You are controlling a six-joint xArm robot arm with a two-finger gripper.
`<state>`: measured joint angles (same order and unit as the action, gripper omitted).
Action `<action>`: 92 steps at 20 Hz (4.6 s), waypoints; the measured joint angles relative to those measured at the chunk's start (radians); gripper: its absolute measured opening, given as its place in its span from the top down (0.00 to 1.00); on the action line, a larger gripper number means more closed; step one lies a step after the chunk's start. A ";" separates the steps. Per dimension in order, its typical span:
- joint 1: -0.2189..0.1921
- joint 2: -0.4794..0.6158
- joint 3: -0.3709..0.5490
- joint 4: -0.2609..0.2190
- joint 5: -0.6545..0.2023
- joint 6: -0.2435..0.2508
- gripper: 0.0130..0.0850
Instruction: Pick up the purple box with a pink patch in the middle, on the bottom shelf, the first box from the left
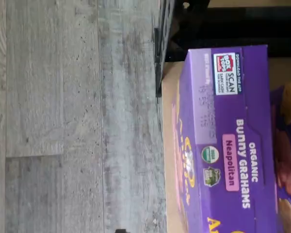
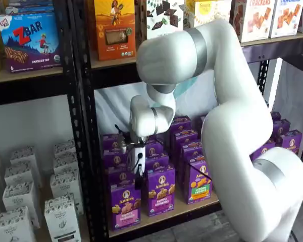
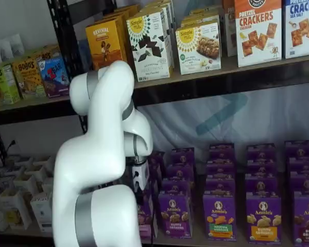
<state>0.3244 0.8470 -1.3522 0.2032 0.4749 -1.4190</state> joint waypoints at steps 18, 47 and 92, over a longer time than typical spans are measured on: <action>0.015 0.134 -0.114 -0.041 -0.006 0.051 0.00; 0.030 0.186 -0.159 -0.056 0.007 0.078 0.28; 0.039 0.203 -0.170 -0.126 -0.036 0.148 0.78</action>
<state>0.3629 1.0499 -1.5221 0.0770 0.4385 -1.2709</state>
